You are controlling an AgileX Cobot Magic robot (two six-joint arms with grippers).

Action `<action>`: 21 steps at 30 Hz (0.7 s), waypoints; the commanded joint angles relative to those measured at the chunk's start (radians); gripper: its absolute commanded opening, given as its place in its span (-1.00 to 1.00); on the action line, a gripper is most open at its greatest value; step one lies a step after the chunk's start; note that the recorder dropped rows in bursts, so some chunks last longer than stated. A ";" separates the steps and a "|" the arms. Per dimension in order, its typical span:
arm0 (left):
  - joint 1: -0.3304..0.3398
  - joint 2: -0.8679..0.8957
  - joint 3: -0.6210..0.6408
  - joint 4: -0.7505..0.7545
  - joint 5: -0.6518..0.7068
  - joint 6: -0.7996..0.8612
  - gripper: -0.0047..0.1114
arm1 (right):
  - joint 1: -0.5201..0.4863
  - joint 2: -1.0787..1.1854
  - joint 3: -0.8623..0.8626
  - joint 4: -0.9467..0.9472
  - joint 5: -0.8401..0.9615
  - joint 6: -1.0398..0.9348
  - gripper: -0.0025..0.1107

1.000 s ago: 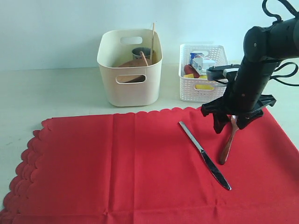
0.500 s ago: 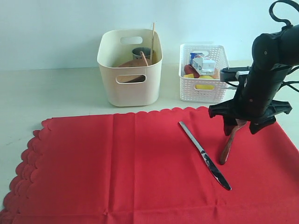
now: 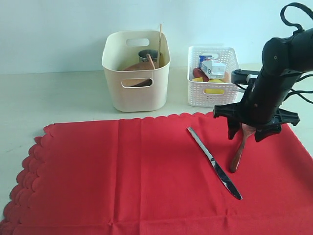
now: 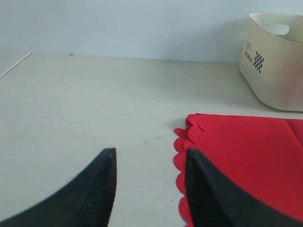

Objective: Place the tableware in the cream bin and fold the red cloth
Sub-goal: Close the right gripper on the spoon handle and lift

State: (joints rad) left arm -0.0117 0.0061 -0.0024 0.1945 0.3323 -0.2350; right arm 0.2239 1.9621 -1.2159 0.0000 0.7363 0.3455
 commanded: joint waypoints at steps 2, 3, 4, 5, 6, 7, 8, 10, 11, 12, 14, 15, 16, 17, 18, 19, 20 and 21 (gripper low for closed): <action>0.003 -0.006 0.002 0.001 -0.006 -0.005 -0.14 | -0.002 0.054 0.003 0.000 -0.006 0.021 0.09; 0.003 -0.006 0.002 0.001 -0.006 -0.005 -0.14 | -0.002 0.061 0.003 0.000 -0.006 0.021 0.09; 0.003 -0.006 0.002 0.001 -0.006 -0.005 -0.14 | -0.002 0.066 0.003 0.000 -0.006 0.021 0.09; 0.003 -0.006 0.002 0.001 -0.006 -0.005 -0.14 | -0.002 0.070 0.003 0.000 -0.006 0.019 0.07; 0.003 -0.006 0.002 0.001 -0.006 -0.005 -0.14 | -0.002 0.073 0.003 0.000 -0.009 0.014 0.02; 0.003 -0.006 0.002 0.001 -0.006 -0.005 -0.14 | -0.002 0.075 0.003 0.000 -0.009 0.011 -0.06; 0.003 -0.006 0.002 0.001 -0.006 -0.005 -0.14 | -0.002 0.075 0.003 0.000 -0.009 0.004 -0.18; 0.003 -0.006 0.002 0.001 -0.006 -0.005 -0.14 | -0.002 0.075 0.003 0.000 -0.009 -0.003 -0.49; 0.003 -0.006 0.002 0.001 -0.006 -0.005 -0.14 | -0.002 0.075 0.003 -0.010 -0.009 -0.003 -0.65; 0.003 -0.006 0.002 0.001 -0.006 -0.005 -0.14 | -0.002 0.075 0.003 -0.015 -0.009 -0.003 -0.79; 0.003 -0.006 0.002 0.001 -0.006 -0.005 -0.14 | -0.002 0.075 0.003 -0.028 -0.009 -0.003 -0.96; 0.003 -0.006 0.002 0.001 -0.006 -0.005 -0.14 | -0.002 0.075 0.003 -0.033 -0.007 -0.003 -0.96; 0.003 -0.006 0.002 0.001 -0.006 -0.005 -0.14 | -0.002 0.073 0.003 -0.038 -0.007 -0.003 -0.96; 0.003 -0.006 0.002 0.001 -0.006 -0.005 -0.14 | -0.002 0.070 0.003 -0.041 -0.007 -0.005 -0.96; 0.003 -0.006 0.002 0.001 -0.006 -0.005 -0.14 | -0.002 0.065 0.003 -0.041 -0.007 -0.014 -0.96; 0.003 -0.006 0.002 0.001 -0.006 -0.005 -0.14 | -0.002 0.057 0.003 -0.041 -0.007 -0.029 -0.96; 0.003 -0.006 0.002 0.001 -0.006 -0.005 -0.14 | -0.002 0.049 0.003 -0.041 -0.007 -0.040 -0.96; 0.003 -0.006 0.002 0.001 -0.006 -0.005 -0.14 | -0.002 0.037 0.003 -0.041 -0.007 -0.056 -0.96</action>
State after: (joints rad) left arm -0.0117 0.0061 -0.0024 0.1945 0.3323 -0.2350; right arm 0.2239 2.0316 -1.2159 -0.0244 0.7343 0.3312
